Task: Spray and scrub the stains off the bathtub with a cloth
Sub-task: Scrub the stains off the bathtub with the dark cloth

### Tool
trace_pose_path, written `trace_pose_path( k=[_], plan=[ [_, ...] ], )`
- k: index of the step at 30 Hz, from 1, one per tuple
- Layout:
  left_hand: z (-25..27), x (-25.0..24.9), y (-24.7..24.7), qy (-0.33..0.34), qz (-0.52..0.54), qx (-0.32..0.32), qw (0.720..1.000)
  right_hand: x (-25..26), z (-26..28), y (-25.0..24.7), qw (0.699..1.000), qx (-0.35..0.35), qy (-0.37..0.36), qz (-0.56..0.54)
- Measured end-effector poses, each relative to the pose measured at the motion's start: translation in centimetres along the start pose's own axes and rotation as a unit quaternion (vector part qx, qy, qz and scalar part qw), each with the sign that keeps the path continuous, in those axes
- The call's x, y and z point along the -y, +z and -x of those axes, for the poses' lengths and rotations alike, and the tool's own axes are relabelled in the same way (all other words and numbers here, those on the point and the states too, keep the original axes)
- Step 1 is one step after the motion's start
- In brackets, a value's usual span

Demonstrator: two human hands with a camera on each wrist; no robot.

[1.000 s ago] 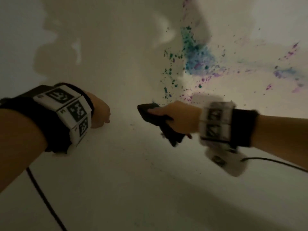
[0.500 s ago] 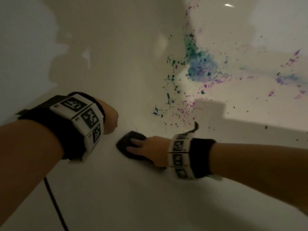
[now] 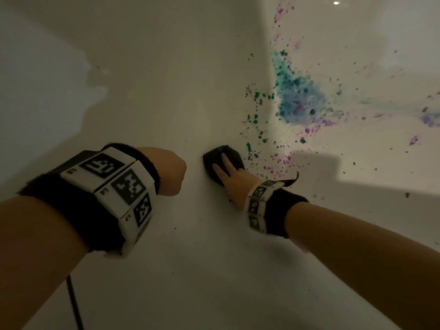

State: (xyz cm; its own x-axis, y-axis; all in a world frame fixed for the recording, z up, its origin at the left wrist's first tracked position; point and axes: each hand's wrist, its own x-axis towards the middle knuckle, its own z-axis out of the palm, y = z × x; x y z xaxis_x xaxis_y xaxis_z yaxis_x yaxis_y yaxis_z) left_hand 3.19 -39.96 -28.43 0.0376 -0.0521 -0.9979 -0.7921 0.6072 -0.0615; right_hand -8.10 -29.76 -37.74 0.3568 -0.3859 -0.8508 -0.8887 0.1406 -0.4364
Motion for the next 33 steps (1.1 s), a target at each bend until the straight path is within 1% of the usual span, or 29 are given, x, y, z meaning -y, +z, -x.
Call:
trace_pose_path(
  k=[1, 2, 4, 5, 6, 7, 8, 10, 11, 12, 13, 14, 15, 16, 17, 18, 19, 20, 21, 22, 23, 24, 25, 26, 27, 28, 30, 32, 33],
  plan=[
    [0.2, -0.1, -0.2, 0.016, 0.026, -0.027, 0.999, -0.5, 0.5, -0.8, 1.000, -0.011, -0.012, -0.024],
    [0.5, -0.3, -0.4, 0.029, 0.056, -0.053, 0.997, -0.8, 1.1, -1.5, 0.997, -0.036, -0.022, -0.071],
    [0.5, -1.0, -1.0, 0.043, 0.170, -0.075, 0.982, -1.1, 2.9, -2.7, 0.978, -0.110, -0.055, -0.170],
    [0.2, -1.5, -1.1, 0.046, 0.248, -0.074, 0.965, -1.0, 3.8, -3.2, 0.965, -0.141, -0.071, -0.211],
    [-0.2, -2.1, -1.3, 0.049, 0.335, -0.077, 0.938, -1.0, 4.5, -3.5, 0.952, -0.164, -0.084, -0.245],
    [-0.7, -2.8, -1.4, 0.058, 0.426, -0.083, 0.899, -1.0, 5.2, -3.8, 0.942, -0.181, -0.088, -0.269],
    [-1.1, -3.6, -1.5, 0.070, 0.515, -0.098, 0.849, -1.1, 5.5, -4.2, 0.935, -0.187, -0.084, -0.289],
    [-1.7, -5.0, -1.9, 0.090, 0.670, -0.129, 0.725, -1.8, 5.7, -4.8, 0.924, -0.170, -0.074, -0.334],
    [-2.1, -5.8, -2.2, 0.096, 0.720, -0.137, 0.673, -2.6, 5.5, -5.2, 0.915, -0.152, -0.070, -0.366],
    [-2.5, -6.4, -2.6, 0.096, 0.751, -0.139, 0.638, -3.6, 5.2, -5.7, 0.903, -0.131, -0.067, -0.404],
    [-3.0, -7.1, -2.9, 0.088, 0.766, -0.137, 0.622, -4.7, 5.0, -6.3, 0.888, -0.109, -0.066, -0.441],
    [-3.6, -7.7, -3.4, 0.077, 0.770, -0.135, 0.619, -5.8, 4.7, -6.8, 0.876, -0.093, -0.065, -0.469],
    [-4.2, -8.2, -3.9, 0.064, 0.763, -0.139, 0.628, -7.0, 4.5, -7.4, 0.873, -0.082, -0.063, -0.477],
    [-4.8, -8.7, -4.5, 0.053, 0.740, -0.163, 0.650, -8.4, 4.5, -8.0, 0.879, -0.079, -0.058, -0.466],
    [-5.5, -9.1, -5.2, 0.042, 0.703, -0.203, 0.681, -9.9, 4.4, -8.7, 0.891, -0.088, -0.052, -0.442],
    [-6.2, -9.3, -6.1, 0.036, 0.658, -0.252, 0.708, -11.8, 4.4, -9.5, 0.906, -0.120, -0.036, -0.405],
    [-6.6, -9.3, -7.5, 0.034, 0.611, -0.304, 0.730, -14.1, 4.6, -10.4, 0.921, -0.181, -0.002, -0.346],
    [-6.8, -9.0, -9.1, 0.028, 0.562, -0.355, 0.747, -16.7, 4.7, -11.2, 0.931, -0.252, 0.055, -0.257],
    [-6.9, -8.5, -11.1, 0.014, 0.509, -0.407, 0.758, -19.6, 4.8, -12.0, 0.932, -0.304, 0.122, -0.153],
    [-6.9, -7.8, -13.3, -0.005, 0.458, -0.458, 0.762, -22.3, 5.1, -12.5, 0.923, -0.322, 0.196, -0.079],
    [-6.9, -6.9, -15.5, -0.028, 0.411, -0.505, 0.758, -24.8, 5.4, -12.8, 0.914, -0.304, 0.264, -0.048],
    [-6.7, -6.1, -17.9, -0.053, 0.367, -0.547, 0.751, -27.0, 5.6, -12.8, 0.910, -0.267, 0.317, -0.039],
    [-6.6, -5.3, -20.1, -0.073, 0.327, -0.582, 0.741, -28.7, 5.7, -12.6, 0.910, -0.225, 0.347, -0.033],
    [-6.5, -4.6, -22.2, -0.088, 0.291, -0.611, 0.731, -30.0, 5.7, -12.1, 0.913, -0.191, 0.361, -0.026],
    [-6.5, -4.0, -23.8, -0.095, 0.260, -0.633, 0.723, -30.6, 5.6, -11.6, 0.917, -0.174, 0.358, -0.018],
    [-6.6, -3.7, -25.2, -0.098, 0.233, -0.648, 0.719, -31.0, 5.4, -11.4, 0.921, -0.170, 0.350, -0.020],
    [-7.2, -3.6, -27.3, -0.104, 0.204, -0.660, 0.716, -31.2, 5.2, -11.6, 0.922, -0.176, 0.342, -0.039],
    [-8.1, -4.3, -28.0, -0.111, 0.201, -0.663, 0.712, -31.2, 5.2, -12.0, 0.923, -0.169, 0.342, -0.049],
    [-8.8, -4.8, -27.9, -0.109, 0.200, -0.660, 0.716, -31.3, 5.2, -12.0, 0.923, -0.166, 0.343, -0.050]
  ],
)
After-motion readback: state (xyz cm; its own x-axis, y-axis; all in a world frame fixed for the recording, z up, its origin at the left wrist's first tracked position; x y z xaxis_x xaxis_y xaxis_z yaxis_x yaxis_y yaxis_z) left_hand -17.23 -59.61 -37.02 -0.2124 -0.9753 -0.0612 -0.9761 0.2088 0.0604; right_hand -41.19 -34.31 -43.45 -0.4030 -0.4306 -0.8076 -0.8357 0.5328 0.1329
